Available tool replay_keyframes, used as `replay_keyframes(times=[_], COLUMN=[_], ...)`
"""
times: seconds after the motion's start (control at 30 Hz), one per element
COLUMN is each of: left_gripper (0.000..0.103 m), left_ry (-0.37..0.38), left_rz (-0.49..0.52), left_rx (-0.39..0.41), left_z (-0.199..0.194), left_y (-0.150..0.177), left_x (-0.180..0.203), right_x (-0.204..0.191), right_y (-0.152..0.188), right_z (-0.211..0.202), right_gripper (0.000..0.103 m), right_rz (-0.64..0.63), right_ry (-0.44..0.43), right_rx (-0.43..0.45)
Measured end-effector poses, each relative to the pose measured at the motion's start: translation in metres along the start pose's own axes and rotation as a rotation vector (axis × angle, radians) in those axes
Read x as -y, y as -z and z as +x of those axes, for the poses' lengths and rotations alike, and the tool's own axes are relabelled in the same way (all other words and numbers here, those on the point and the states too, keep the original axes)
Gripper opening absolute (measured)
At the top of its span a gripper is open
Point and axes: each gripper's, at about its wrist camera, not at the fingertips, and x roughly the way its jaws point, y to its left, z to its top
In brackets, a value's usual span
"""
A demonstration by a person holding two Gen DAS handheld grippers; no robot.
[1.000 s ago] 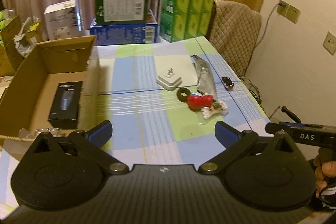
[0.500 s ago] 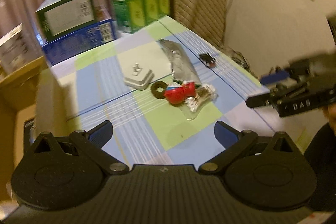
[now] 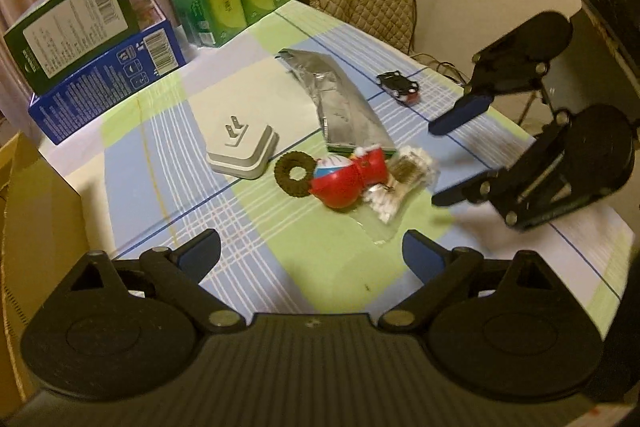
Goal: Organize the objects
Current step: 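Grasp the cotton swab bag with the right tool while the left tool approaches the red figure, then grasp the red Doraemon figure with the left tool while the right tool holds the swab bag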
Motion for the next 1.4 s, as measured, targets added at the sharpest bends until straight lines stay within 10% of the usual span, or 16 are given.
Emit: replay_keyframes(times=[0.33, 0.63, 1.4], left_gripper=[0.096, 0.096, 0.092], left_ry=[0.004, 0.011, -0.014], left_rz=[-0.079, -0.142, -0.280], left_rx=[-0.019, -0.031, 0.084], left_z=[0.023, 0.028, 0.063], left_y=[0.003, 0.010, -0.002], left_x=[-0.017, -0.017, 0.023], right_x=[0.002, -0.007, 0.032], right_y=[0.002, 0.009, 0.090], right_z=[0.041, 0.021, -0.039], right_gripper=[0.052, 0.018, 0.015], right_rz=[-0.118, 0.163, 0.984], right_ry=[0.003, 0.001, 0.303], right_rx=[-0.075, -0.095, 0.129])
